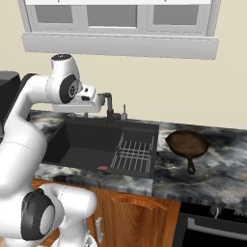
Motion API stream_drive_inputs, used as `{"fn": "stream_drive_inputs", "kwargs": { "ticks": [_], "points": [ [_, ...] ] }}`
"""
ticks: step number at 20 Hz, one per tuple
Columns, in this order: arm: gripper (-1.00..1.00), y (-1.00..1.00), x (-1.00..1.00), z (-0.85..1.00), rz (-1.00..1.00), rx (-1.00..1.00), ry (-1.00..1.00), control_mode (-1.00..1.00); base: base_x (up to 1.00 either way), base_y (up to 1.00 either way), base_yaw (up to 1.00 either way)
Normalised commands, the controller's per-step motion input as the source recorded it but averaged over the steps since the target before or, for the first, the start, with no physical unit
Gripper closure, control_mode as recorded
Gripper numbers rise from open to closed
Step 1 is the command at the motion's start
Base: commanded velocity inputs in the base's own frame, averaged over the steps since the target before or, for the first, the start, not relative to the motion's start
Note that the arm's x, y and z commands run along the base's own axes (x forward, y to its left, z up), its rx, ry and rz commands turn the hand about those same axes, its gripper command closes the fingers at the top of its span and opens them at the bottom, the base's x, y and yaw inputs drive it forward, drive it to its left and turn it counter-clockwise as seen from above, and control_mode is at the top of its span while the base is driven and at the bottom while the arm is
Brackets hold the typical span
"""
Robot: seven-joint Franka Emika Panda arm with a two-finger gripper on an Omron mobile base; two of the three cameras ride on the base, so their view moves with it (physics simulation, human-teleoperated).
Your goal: Pick the pan and sponge and place them into the sink. Then turn on the water.
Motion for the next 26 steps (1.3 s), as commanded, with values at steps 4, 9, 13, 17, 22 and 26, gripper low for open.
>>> {"fn": "stream_drive_inputs", "kwargs": {
  "ticks": [4,9,13,17,22,26],
  "points": [
    [-1.00,-0.05,-0.06,0.00,0.00,0.00,0.00,-1.00,0.00,0.00,0.00],
    [-1.00,-0.12,-0.16,0.00,0.01,0.00,0.00,-1.00,0.00,0.00,0.00],
    [-1.00,-0.12,-0.15,-0.01,0.01,-0.01,0.00,-1.00,0.00,0.00,0.00],
    [-1.00,-0.12,-0.15,-0.03,0.01,-0.02,0.00,-1.00,0.00,0.00,0.00],
    [-1.00,-0.22,-0.17,-0.02,0.01,-0.01,0.01,-1.00,0.00,0.00,0.00],
    [-1.00,-0.35,-0.12,0.00,0.00,0.00,0.03,-1.00,0.00,0.00,0.00]
  ]
}}
